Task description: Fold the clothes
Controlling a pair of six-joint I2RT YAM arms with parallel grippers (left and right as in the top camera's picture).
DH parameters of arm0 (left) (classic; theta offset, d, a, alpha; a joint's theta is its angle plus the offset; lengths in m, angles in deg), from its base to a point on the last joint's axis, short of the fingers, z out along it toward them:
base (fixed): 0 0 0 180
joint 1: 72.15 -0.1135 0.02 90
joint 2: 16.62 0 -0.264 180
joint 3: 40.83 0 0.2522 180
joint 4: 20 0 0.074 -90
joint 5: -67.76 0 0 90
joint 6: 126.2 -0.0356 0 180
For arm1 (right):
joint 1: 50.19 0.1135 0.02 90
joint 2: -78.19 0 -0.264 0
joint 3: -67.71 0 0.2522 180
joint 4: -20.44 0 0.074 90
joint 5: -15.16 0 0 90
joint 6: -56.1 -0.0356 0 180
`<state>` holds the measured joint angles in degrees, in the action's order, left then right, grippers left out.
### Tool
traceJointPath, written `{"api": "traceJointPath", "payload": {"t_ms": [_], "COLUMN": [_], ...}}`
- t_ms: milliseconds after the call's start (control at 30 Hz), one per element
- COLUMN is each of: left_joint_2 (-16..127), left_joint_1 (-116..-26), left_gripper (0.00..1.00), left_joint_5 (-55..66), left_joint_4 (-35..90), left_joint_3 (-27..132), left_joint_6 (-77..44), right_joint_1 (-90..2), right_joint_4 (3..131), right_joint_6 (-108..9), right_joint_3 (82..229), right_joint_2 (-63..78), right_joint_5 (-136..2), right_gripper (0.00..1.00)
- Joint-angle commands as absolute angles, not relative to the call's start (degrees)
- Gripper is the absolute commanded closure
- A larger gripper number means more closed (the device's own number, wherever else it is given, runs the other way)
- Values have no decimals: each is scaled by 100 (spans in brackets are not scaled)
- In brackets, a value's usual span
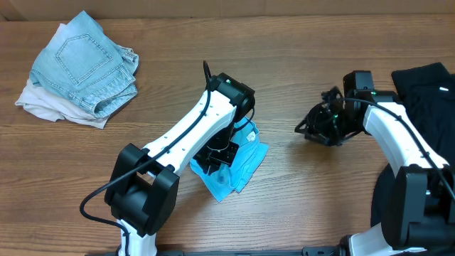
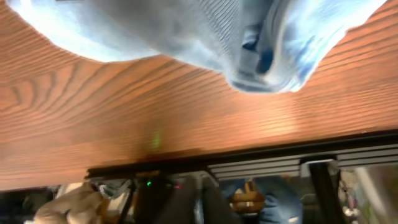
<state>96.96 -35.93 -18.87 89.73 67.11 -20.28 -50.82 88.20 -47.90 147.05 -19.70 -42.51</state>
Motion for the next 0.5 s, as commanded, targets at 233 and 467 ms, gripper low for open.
{"api": "traceJointPath", "payload": {"t_ms": [233, 467], "left_joint_2": [9650, 9650], "left_joint_1": [-3846, -4229], "left_gripper": [42, 31], "left_joint_5": [-2258, -2234], "left_joint_4": [8470, 7747], "left_joint_3": [6754, 6754], "left_joint_6": [-1696, -1387], "right_joint_1": [-3899, -3453], "right_joint_4": [7170, 6726], "right_joint_6": [-5240, -6289], "right_joint_3": [14552, 14552], "right_joint_2": [-2320, -3074], "right_joint_5": [-4084, -4224], "right_gripper": [40, 77]}}
